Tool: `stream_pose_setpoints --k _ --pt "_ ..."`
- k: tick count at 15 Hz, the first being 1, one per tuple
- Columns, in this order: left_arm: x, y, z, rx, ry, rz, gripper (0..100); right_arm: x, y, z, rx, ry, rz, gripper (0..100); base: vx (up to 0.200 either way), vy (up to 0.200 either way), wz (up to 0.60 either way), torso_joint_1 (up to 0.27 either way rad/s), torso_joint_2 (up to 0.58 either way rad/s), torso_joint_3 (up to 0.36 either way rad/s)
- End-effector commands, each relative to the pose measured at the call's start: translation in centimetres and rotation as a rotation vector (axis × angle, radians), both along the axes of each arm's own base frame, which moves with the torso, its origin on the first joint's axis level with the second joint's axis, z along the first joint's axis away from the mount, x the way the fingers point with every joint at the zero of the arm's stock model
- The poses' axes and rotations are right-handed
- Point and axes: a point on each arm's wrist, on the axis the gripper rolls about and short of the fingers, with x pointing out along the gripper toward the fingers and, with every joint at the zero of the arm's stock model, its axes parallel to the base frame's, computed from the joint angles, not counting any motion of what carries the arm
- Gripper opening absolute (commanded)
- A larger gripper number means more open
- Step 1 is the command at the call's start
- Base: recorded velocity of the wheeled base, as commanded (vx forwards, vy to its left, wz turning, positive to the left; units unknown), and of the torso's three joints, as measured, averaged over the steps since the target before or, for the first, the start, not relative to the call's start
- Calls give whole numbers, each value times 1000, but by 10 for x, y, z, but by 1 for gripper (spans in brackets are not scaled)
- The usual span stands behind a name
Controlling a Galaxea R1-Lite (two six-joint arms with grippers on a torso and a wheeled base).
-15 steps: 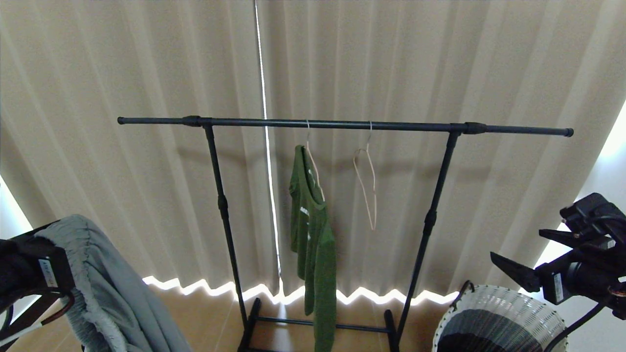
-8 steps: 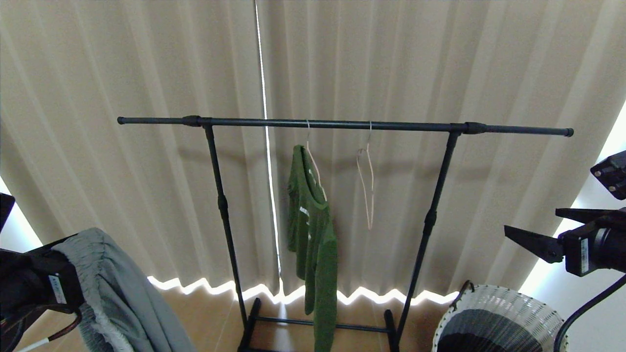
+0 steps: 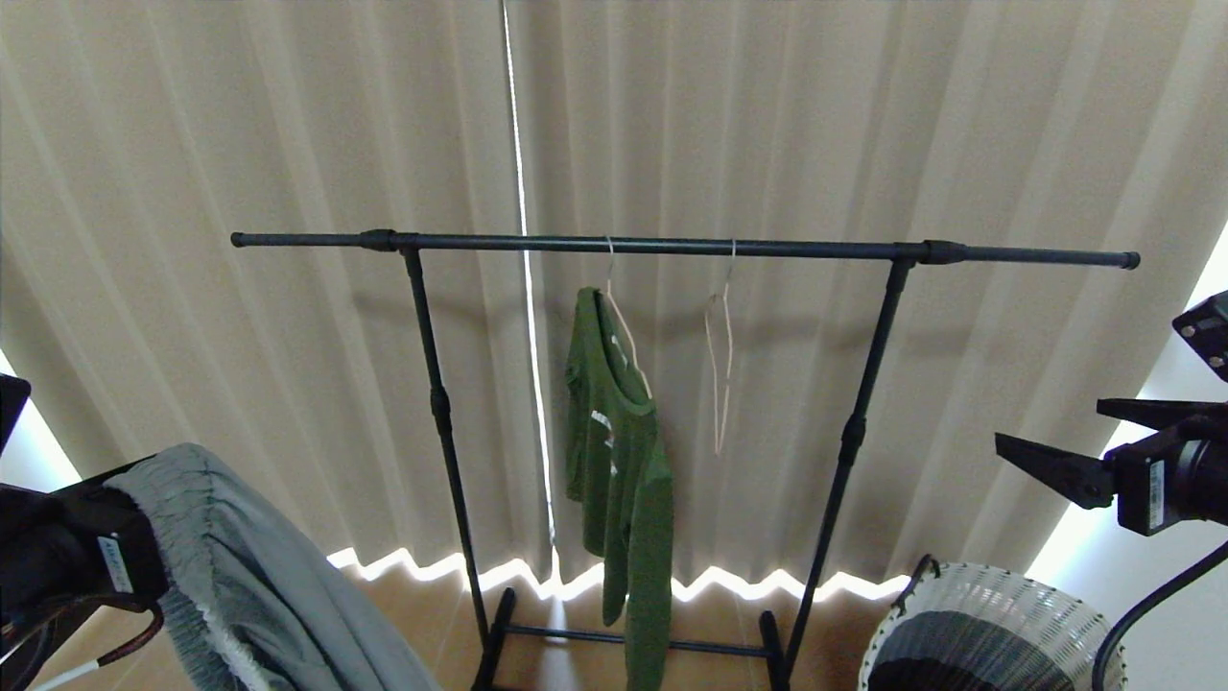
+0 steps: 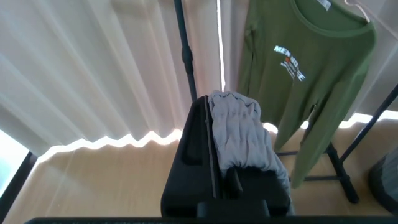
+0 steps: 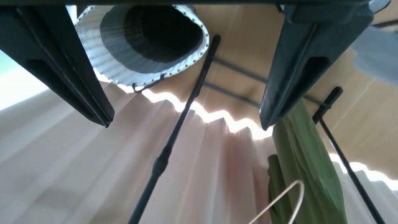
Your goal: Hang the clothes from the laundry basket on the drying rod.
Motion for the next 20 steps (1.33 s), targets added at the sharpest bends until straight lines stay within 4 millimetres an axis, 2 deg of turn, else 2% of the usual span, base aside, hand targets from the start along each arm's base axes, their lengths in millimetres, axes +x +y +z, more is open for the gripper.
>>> stream_pose_setpoints --k 1,5,13,20 --pt "2 0 -2 4 13 1 0 0 0 0 1 -2 3 100 0 200 0 7 2 -2" --pt "2 0 -3 4 18 -1 0 0 0 -1 -1 3 4 100 0 200 0 3 -1 -1" --pt "1 -1 -6 6 27 -2 0 1 0 -1 -38 -8 20 100 0 0 0 0 0 0" --pt "1 -1 -6 4 27 -2 0 -1 3 -1 -38 -11 33 100 200 0 0 1 2 2"
